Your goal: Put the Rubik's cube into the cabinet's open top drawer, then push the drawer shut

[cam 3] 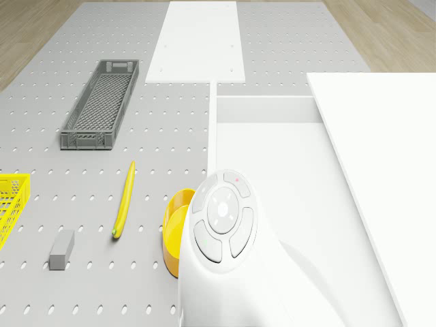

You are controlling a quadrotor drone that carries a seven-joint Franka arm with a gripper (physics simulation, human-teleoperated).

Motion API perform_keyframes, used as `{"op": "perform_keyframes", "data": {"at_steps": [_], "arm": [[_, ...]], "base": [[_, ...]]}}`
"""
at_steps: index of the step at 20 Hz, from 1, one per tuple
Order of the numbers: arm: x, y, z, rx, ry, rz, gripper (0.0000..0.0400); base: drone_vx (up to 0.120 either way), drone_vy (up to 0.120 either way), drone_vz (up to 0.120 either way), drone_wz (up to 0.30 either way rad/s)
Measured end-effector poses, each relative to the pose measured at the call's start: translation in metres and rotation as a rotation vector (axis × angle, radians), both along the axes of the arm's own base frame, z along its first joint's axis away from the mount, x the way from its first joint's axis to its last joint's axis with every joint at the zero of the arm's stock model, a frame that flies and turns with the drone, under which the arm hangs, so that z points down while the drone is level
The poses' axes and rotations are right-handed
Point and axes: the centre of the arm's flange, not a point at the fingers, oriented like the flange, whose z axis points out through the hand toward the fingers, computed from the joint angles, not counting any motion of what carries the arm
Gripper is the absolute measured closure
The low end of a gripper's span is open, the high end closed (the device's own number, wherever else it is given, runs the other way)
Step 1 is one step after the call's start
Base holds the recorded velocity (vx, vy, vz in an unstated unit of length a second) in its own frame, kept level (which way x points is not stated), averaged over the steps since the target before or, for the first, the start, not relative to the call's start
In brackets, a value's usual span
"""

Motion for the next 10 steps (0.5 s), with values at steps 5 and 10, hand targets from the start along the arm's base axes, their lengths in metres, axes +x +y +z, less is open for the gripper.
{"op": "perform_keyframes", "data": {"at_steps": [5, 10], "arm": [[0.0, 0.0, -0.0001, 0.0, 0.0, 0.0, 0.0], [0.0, 0.0, -0.0001, 0.0, 0.0, 0.0, 0.0]], "base": [[0.0, 0.12, 0.0, 0.0], [0.0, 0.12, 0.0, 0.0]]}}
